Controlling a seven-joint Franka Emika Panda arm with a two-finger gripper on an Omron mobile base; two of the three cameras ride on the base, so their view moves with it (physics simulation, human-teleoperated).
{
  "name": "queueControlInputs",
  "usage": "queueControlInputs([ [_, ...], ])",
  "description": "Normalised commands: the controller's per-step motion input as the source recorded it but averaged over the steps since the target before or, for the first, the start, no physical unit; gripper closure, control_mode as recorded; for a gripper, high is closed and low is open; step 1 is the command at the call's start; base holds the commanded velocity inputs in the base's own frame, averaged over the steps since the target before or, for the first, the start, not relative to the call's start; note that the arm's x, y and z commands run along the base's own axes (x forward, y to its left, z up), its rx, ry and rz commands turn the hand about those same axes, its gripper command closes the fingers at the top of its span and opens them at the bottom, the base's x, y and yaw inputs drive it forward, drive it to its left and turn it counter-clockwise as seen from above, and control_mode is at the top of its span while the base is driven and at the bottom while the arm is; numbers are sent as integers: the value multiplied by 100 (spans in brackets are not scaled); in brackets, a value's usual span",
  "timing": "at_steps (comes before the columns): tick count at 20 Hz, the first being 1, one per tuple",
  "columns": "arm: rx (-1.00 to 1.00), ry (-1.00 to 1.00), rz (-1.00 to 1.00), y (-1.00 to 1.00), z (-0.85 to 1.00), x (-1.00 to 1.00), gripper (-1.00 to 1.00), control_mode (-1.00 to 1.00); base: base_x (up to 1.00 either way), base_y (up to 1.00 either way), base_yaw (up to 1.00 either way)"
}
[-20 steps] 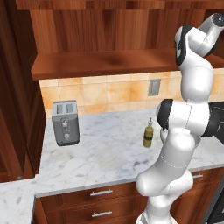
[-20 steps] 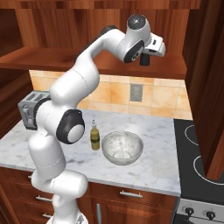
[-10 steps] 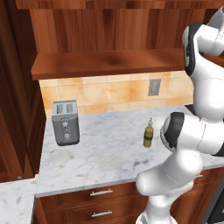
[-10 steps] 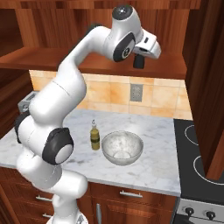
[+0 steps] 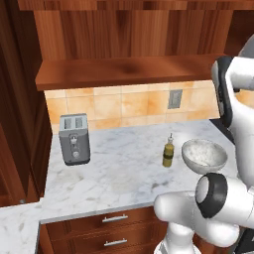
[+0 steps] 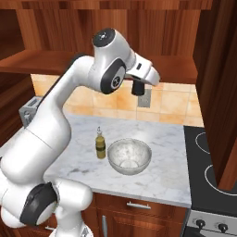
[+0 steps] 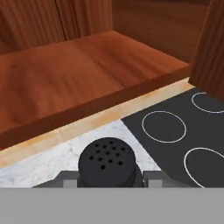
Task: Retrieve the bottle and the shaker from the cabinet and place them next to the mixing bowl on the counter. Then add garlic from the fridge to the mixing bowl.
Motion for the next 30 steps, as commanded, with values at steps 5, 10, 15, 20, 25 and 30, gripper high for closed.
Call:
queueControlInputs([
  [5, -12, -11, 13, -42, -100, -99, 100, -100, 0, 0, 0],
  [10, -6, -10, 14, -44, -94, -76, 100, -100, 0, 0, 0],
  [15, -6, -7, 11, -44, -94, -49, 100, -100, 0, 0, 0],
  [20, -8, -11, 12, -53, -78, -10, 100, -100, 0, 0, 0],
  [25, -8, 0, 29, -69, -63, 34, 100, -100, 0, 0, 0],
  [30, -7, 15, 28, -63, -28, 46, 100, -100, 0, 0, 0],
])
